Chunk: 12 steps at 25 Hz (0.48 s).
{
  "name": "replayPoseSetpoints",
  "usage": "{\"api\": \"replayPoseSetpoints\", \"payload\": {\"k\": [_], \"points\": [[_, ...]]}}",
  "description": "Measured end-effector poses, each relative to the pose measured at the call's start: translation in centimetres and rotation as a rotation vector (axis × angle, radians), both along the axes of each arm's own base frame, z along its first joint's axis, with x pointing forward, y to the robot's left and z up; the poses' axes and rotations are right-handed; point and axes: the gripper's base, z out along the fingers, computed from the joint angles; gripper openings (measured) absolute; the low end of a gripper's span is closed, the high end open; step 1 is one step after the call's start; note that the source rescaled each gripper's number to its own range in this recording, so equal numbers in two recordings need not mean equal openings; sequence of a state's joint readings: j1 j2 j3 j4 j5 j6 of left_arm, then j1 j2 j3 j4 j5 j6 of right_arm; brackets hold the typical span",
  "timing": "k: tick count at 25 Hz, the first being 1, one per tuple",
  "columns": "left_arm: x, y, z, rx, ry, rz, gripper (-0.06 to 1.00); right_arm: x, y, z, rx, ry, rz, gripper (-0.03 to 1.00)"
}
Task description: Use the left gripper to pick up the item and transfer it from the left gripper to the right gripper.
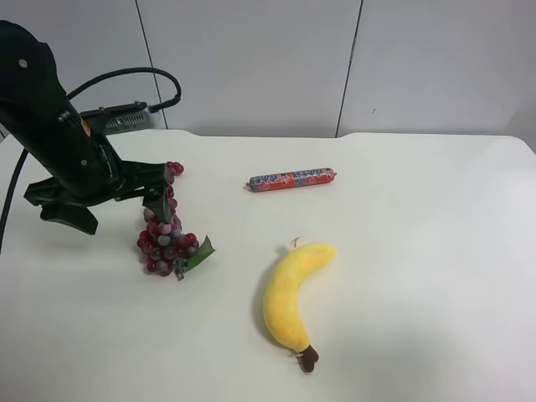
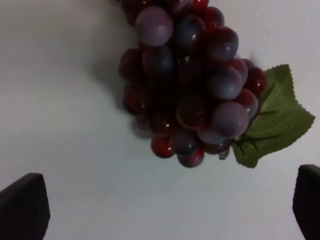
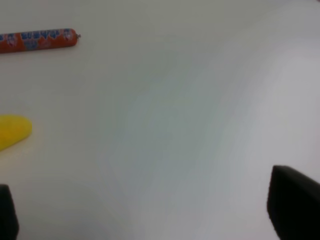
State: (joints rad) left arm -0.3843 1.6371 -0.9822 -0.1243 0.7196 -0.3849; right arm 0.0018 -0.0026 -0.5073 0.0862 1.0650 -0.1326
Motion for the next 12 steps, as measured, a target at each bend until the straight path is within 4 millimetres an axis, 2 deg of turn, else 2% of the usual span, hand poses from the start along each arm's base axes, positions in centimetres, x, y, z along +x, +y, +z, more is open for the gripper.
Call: {"api": "replayPoseSetpoints", "payload": {"k": [8, 12], "points": [[2.7, -1.2, -0.3, -0.014, 0.016, 0.008, 1.00, 0.0, 0.0, 0.0, 0.000, 0.000, 0.000, 1.00], [3.1, -1.5, -1.8, -0.013, 0.061, 0.018, 1.00, 0.0, 0.0, 0.0, 0.000, 0.000, 0.000, 1.00]]}}
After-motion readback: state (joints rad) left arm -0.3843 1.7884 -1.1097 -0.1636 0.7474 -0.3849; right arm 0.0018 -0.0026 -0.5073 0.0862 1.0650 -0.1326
